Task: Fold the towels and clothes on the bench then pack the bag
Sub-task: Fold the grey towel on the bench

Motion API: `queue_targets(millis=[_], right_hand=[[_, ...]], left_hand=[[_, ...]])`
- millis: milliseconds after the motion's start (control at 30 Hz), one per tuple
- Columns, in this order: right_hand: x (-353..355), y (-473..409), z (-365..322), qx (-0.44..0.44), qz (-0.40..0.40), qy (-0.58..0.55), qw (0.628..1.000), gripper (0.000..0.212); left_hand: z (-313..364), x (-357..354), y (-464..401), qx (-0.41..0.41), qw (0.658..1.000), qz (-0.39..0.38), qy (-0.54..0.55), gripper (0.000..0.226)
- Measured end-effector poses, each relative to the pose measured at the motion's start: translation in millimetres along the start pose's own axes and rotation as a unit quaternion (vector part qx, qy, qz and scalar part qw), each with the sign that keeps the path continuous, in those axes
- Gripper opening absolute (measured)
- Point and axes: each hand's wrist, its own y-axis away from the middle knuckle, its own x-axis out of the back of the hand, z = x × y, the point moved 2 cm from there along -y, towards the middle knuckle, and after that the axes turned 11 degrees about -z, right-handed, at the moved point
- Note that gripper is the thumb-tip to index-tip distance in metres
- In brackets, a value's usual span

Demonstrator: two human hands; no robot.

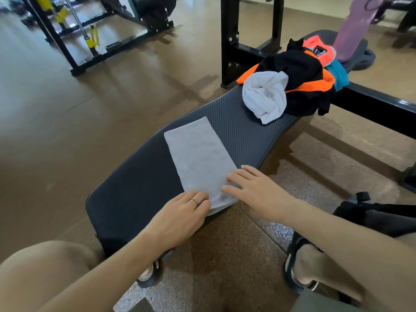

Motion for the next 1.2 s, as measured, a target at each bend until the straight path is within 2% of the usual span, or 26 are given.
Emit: queue_targets(millis=[100,167,233,300,400,533,667,767,900,1200], right_hand=[[3,-5,0,0.015,0.031,-0.015,0.999,0.041],[8,-6,4,0.019,0.043,-0.035,0.998,0.023],[13,-8,8,0.011,0.051,-0.072,0.996,0.019],[17,-10,10,-0.01,0.058,-0.125,0.99,0.026],[19,-15,13,-0.041,0.044,-0.191,0.98,0.025],[20,-22,18,-0.093,0.044,-0.28,0.954,0.009],[21,-27,21,-0.134,0.051,-0.336,0.931,0.005],[19,-37,23,-0.16,0.064,-0.335,0.926,0.005],[17,-49,24,-0.186,0.072,-0.289,0.936,0.013],[12,-63,28,-0.225,0.095,-0.147,0.959,0.022]], left_hand=[[2,-1,12,0.046,0.998,-0.021,0.04,0.044],[4,-3,11,0.08,0.994,-0.026,0.065,0.049],[6,-2,6,0.115,0.99,-0.022,0.079,0.044],[7,-1,0,0.147,0.985,-0.022,0.087,0.039],[6,3,-3,0.167,0.981,0.002,0.103,0.023],[-12,8,1,0.238,0.935,0.016,0.263,0.017],[-26,2,-6,0.259,0.909,0.022,0.325,0.013],[-33,-3,-13,0.28,0.888,0.027,0.363,0.012],[-39,-4,-19,0.292,0.881,0.028,0.37,0.014],[-53,-5,-26,0.313,0.9,0.004,0.304,0.009]])
